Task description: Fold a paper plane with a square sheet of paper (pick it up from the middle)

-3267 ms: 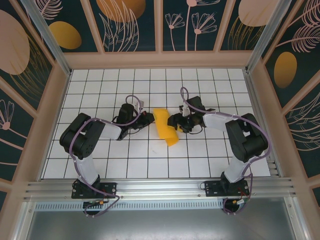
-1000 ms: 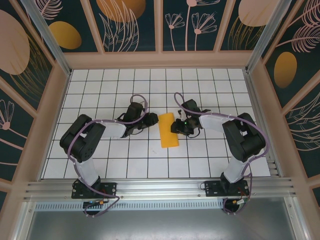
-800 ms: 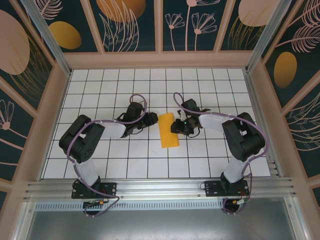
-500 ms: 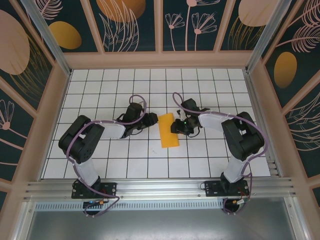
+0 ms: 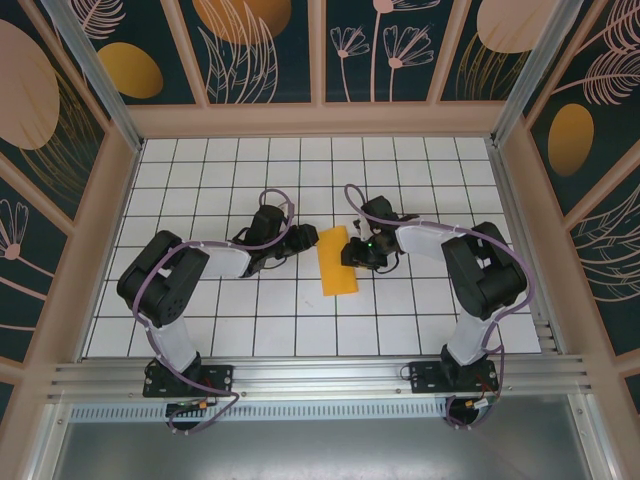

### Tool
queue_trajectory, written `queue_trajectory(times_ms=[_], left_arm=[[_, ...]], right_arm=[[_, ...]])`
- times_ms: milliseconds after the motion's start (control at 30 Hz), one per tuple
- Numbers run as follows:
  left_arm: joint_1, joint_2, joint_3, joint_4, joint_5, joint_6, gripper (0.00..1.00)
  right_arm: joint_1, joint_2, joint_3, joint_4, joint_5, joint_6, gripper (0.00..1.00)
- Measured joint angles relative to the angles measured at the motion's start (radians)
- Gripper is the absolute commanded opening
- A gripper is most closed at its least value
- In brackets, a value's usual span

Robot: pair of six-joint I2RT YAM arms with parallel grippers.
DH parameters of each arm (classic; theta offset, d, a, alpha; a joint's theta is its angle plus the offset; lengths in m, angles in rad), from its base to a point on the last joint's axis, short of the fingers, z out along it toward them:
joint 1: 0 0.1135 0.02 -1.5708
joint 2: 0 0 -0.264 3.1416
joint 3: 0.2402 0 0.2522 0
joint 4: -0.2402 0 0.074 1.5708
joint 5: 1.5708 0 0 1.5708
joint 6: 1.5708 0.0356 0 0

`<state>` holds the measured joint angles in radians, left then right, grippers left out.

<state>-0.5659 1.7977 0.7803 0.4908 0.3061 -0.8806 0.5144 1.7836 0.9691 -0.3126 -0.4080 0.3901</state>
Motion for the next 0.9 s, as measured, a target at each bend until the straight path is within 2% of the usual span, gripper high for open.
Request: queue_trajectory(times_ms=[900], left_arm=[[0.000, 0.002, -0.014, 0.028, 0.035, -0.016, 0.39]], right_arm=[[0.005, 0.017, 0.023, -0.035, 0.019, -0.016, 0.37]])
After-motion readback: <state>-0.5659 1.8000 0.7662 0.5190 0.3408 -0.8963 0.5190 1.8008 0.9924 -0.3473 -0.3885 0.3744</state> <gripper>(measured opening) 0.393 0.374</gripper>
